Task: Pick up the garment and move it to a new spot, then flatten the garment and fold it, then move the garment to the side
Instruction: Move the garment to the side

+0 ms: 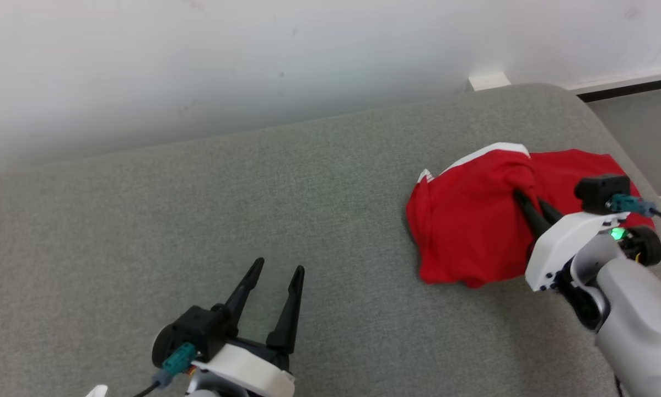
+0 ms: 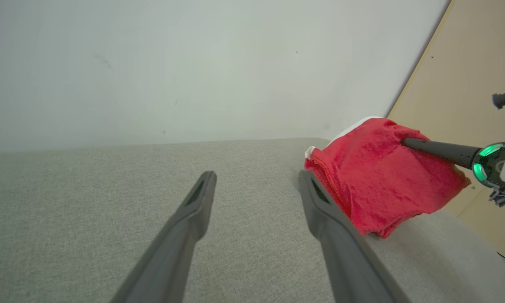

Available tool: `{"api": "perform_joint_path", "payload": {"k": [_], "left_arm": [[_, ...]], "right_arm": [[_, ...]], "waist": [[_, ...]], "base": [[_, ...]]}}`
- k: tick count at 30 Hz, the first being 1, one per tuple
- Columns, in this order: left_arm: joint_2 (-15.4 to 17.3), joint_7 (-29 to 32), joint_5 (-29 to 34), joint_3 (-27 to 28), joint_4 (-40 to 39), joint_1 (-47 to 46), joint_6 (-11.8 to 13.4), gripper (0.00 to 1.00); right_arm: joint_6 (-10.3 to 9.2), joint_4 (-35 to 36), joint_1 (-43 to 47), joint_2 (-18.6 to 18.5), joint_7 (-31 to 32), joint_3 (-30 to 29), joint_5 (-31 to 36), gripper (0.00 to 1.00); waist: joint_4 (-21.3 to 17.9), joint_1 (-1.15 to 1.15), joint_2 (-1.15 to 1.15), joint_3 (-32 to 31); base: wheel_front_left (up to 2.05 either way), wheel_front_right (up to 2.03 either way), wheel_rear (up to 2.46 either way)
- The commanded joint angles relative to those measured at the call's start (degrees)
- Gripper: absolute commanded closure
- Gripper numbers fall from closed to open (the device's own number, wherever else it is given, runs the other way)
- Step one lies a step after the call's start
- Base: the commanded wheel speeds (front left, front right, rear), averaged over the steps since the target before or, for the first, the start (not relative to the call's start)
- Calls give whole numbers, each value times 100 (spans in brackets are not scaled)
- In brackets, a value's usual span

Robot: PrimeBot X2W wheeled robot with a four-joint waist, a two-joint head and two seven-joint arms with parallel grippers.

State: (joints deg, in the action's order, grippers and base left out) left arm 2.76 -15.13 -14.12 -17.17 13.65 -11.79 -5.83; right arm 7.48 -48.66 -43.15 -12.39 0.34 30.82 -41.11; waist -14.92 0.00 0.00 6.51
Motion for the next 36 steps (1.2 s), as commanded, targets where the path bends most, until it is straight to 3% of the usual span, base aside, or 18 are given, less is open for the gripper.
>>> {"api": "perform_joint_path", "payload": {"k": [1, 11, 16, 20, 21, 22, 30, 36], "left_arm": [[28, 4, 119, 31, 22, -103, -19, 0], [70, 4, 355, 257, 0, -366, -114, 0], [71, 4, 410, 280, -22, -479, -138, 0], [68, 4, 408, 292, 1, -554, -158, 0], [67, 3, 407, 294, 6, -580, -156, 0], [67, 4, 408, 298, 12, -589, -160, 0], [57, 4, 338, 325, 120, -514, -170, 0], [47, 4, 276, 496, 114, -342, -168, 0]], "right_arm": [[-1, 67, -172, -208, -51, 98, 36, 100], [-2, 166, -801, -1426, -194, 462, 306, 100], [-2, -68, -875, -1757, -298, 647, 449, 100], [-2, -615, -948, -1768, -493, 516, 388, 100], [-3, -769, -967, -1744, -549, 494, 422, 61], [-3, -936, -983, -1707, -597, 456, 436, 0], [-3, -2101, -1079, -1602, -1144, 286, 702, 0], [-3, -2197, -1113, -1588, -1492, 79, 757, 0]], "waist": [[141, 0, 0, 241], [490, 0, 0, 961], [602, 0, 0, 1183], [671, 0, 0, 1318], [686, 0, 0, 1342], [696, 0, 0, 1356], [777, 0, 0, 1065], [829, 0, 0, 529]], "base": [[0, 0, 0], [0, 0, 0], [0, 0, 0], [0, 0, 0], [0, 0, 0], [0, 0, 0], [0, 0, 0], [0, 0, 0]]}}
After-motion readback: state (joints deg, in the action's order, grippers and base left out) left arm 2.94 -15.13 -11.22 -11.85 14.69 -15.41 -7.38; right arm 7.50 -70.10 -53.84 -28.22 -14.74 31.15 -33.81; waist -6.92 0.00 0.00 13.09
